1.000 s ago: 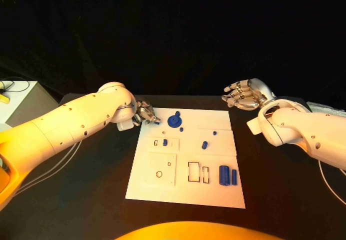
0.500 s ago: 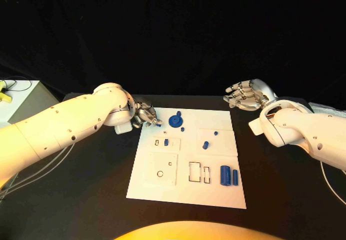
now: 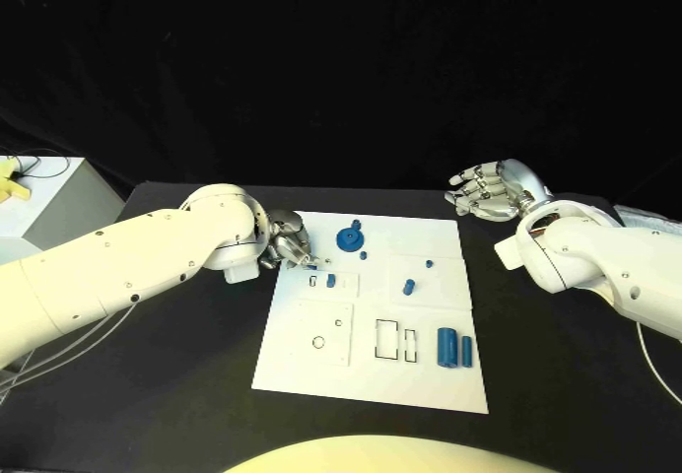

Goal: Assemble the parts on the task board

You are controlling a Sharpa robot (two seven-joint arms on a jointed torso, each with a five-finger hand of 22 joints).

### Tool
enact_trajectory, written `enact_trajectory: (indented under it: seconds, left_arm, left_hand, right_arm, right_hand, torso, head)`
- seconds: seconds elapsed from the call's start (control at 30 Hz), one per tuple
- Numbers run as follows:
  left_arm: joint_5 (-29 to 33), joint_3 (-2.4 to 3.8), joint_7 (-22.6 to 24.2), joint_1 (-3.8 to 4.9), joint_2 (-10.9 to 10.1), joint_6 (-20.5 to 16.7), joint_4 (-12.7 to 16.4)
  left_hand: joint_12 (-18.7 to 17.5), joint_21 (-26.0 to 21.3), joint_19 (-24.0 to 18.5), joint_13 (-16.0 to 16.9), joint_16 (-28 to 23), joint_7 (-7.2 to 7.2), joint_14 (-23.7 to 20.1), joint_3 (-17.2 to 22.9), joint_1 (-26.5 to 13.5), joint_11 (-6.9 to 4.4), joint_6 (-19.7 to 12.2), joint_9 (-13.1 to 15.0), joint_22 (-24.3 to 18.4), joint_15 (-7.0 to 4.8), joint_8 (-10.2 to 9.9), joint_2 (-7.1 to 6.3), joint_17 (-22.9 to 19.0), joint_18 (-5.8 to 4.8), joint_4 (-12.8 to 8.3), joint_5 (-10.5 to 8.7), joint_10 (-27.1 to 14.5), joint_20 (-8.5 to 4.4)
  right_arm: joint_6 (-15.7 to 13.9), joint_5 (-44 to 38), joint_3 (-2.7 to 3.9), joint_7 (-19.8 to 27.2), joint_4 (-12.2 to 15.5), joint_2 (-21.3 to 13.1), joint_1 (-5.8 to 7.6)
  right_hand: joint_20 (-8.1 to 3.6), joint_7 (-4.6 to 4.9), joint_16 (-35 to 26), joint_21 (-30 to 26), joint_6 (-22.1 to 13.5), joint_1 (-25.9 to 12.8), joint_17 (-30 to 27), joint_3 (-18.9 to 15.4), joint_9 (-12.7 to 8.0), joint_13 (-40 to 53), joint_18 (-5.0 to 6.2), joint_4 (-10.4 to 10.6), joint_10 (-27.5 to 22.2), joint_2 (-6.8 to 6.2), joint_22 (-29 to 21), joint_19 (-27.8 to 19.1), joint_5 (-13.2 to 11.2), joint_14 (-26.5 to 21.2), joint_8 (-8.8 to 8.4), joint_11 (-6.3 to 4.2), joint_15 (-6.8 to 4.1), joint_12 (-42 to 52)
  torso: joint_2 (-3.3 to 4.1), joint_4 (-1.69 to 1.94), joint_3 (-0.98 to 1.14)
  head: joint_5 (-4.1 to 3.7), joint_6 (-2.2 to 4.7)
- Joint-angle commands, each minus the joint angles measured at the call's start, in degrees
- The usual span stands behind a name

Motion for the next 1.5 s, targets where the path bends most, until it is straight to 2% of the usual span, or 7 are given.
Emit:
enact_trajectory:
  seconds: [0.03, 0.23, 0.37, 0.67, 1.07, 1.5]
  left_arm:
    - [-2.18, -0.15, -0.54, -0.38, -0.05, -1.29, 0.5]
    - [-2.47, -0.43, -0.55, -1.33, -0.07, -1.75, 0.9]
    - [-2.52, -0.47, -0.64, -1.58, -0.07, -1.69, 0.97]
    - [-3.19, -0.51, -1.55, -1.76, -0.14, -0.27, 1.29]
    - [-5.95, -0.54, -2.61, -1.82, -0.23, -0.26, 2.33]
    - [-8.48, -0.56, -3.67, -2.44, -0.07, -0.66, 3.3]
  left_hand:
    - [-0.08, 0.09, 0.26, 0.09, 0.15, -0.22, 3.26, 9.98, -0.04, -0.09, 0.09, 0.05, 0.09, -0.14, 0.27, 0.65, 8.42, -0.44, -9.5, 0.22, 0.06, 0.14]
    - [-0.08, 0.11, 0.28, 0.07, 0.21, -0.23, 3.32, 10.03, -0.07, -0.1, 0.09, 0.06, 0.12, -0.14, 0.29, 0.64, 8.55, -0.45, -9.54, 0.22, 0.07, 0.14]
    - [-0.1, 0.12, 0.29, 0.04, 0.22, -0.23, 3.33, 10.06, -0.1, -0.1, 0.1, 0.06, 0.14, -0.14, 0.3, 0.64, 8.57, -0.45, -9.56, 0.21, 0.07, 0.14]
    - [-0.15, 0.13, 0.31, -0.08, 0.26, -0.24, 3.36, 10.21, -0.23, -0.11, 0.12, 0.08, 0.16, -0.15, 0.36, 0.63, 8.64, -0.46, -9.66, 0.2, 0.07, 0.13]
    - [-0.57, 0.48, 0.74, -1.15, 0.64, -0.35, 3.71, 10.89, -0.93, -0.22, 0.2, 0.24, 0.87, -0.23, 0.79, 0.42, 9.42, -0.59, -10.14, 0.32, 0.03, 0.07]
    - [-0.77, 0.68, 0.98, -1.79, 0.94, -0.47, 3.98, 11.91, -1.73, -0.35, 0.26, 0.4, 1.19, -0.34, 1.3, 0.16, 10.04, -0.64, -10.79, 0.52, 0.22, -0.03]
  right_arm:
    - [0.67, -0.09, 0.0, 0.37, -0.02, 0.03, -0.08]
    - [0.68, -0.09, 0.0, 0.35, 0.01, -0.04, -0.12]
    - [0.68, -0.09, 0.0, 0.34, 0.04, -0.08, -0.13]
    - [0.72, -0.03, 0.0, 0.39, 0.08, -0.12, -0.14]
    - [1.02, 0.16, 0.0, 0.61, 0.11, -0.17, -0.15]
    - [1.15, 0.21, 0.0, 0.75, 0.24, -0.25, -0.17]
  right_hand:
    - [0.18, 1.11, -0.3, -0.33, -0.39, -0.45, -0.05, -0.33, -0.06, -0.07, 0.74, -0.09, 0.05, 0.08, -0.07, 0.27, 0.2, 0.27, 0.29, 0.19, -0.05, 0.02]
    - [0.18, 1.11, -0.3, -0.33, -0.39, -0.45, -0.05, -0.33, -0.06, -0.07, 0.74, -0.09, 0.05, 0.08, -0.07, 0.27, 0.2, 0.27, 0.29, 0.19, -0.05, 0.02]
    - [0.18, 1.11, -0.3, -0.33, -0.39, -0.45, -0.05, -0.33, -0.06, -0.07, 0.74, -0.09, 0.05, 0.08, -0.07, 0.27, 0.2, 0.27, 0.29, 0.19, -0.05, 0.02]
    - [0.18, 1.11, -0.37, -0.34, -0.39, -0.51, -0.07, -0.36, -0.07, -0.15, 0.74, -0.06, 0.05, 0.1, -0.17, 0.3, 0.29, 0.31, 0.31, 0.19, -0.05, 0.06]
    - [0.19, 1.12, -0.45, -0.35, -0.39, -0.67, -0.11, -0.39, -0.08, -0.25, 0.73, 0.04, 0.05, 0.18, -0.31, 0.33, 0.4, 0.36, 0.33, 0.2, -0.04, 0.1]
    - [0.2, 1.12, -0.51, -0.36, -0.4, -0.74, -0.13, -0.42, -0.09, -0.33, 0.74, 0.08, 0.05, 0.21, -0.41, 0.35, 0.49, 0.39, 0.34, 0.2, -0.04, 0.12]
  torso:
    - [0.12, -0.06, -0.03]
    - [0.18, -0.04, -0.03]
    - [0.16, -0.05, -0.02]
    - [0.1, 0.01, 0.01]
    - [0.12, -0.06, 0.03]
    - [0.11, -0.07, 0.01]
  head:
    - [0.04, -0.05]
    - [-0.08, -0.22]
    - [0.02, -0.42]
    - [0.14, -0.76]
    - [0.19, -0.86]
    - [0.06, -0.99]
